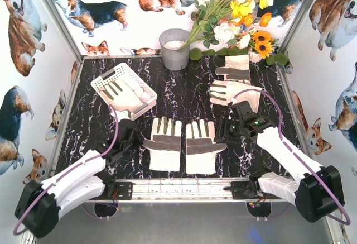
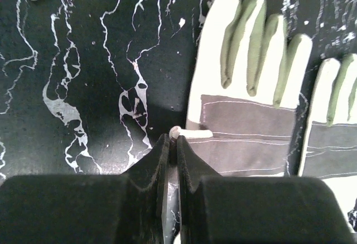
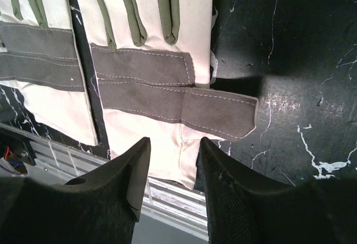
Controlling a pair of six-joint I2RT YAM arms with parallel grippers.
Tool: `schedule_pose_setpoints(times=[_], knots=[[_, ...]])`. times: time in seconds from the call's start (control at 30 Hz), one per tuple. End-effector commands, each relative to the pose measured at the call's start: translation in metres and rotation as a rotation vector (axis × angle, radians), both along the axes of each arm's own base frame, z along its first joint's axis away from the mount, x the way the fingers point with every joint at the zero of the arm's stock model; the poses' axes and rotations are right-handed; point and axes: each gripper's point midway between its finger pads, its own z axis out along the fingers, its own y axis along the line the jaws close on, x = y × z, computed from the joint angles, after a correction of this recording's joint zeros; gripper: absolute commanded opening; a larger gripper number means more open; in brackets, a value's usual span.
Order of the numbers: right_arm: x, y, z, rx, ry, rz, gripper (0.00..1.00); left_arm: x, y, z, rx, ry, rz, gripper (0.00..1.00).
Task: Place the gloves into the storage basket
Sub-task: Turn over the glove at the center of the board.
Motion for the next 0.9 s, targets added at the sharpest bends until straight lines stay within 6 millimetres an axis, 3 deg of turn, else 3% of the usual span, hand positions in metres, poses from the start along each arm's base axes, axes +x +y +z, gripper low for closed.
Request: schedule_pose_setpoints(times=[0.0,0.3,0.4,0.5,0.67,0.87], knots=[[0.02,0.012,0.026,0.066,-0.087,-0.002,0.44,0.001,0.008,0.032,0.02,-0.047,0.001,0.0],[0.02,0.024,0.04,0.143,-0.092,0.022,0.44,0.008,-0.001,0.102,0.073,-0.127,-0.136,0.0],[0.018,0.024,0.038,0.148,-0.09,0.018,0.44,0.009,-0.006,0.094,0.098,-0.104,-0.176,0.0],[0.014,0.025,0.034,0.158,-0.077,0.02,0.44,0.007,-0.029,0.084,0.054,-0.089,-0.242,0.0],[0.011,0.025,0.032,0.163,-0.073,0.018,0.44,0.008,-0.071,0.089,0.0,-0.142,-0.304,0.0],[0.011,0.026,0.032,0.169,-0.071,0.019,0.44,0.009,-0.099,0.085,0.045,-0.132,-0.344,0.0]])
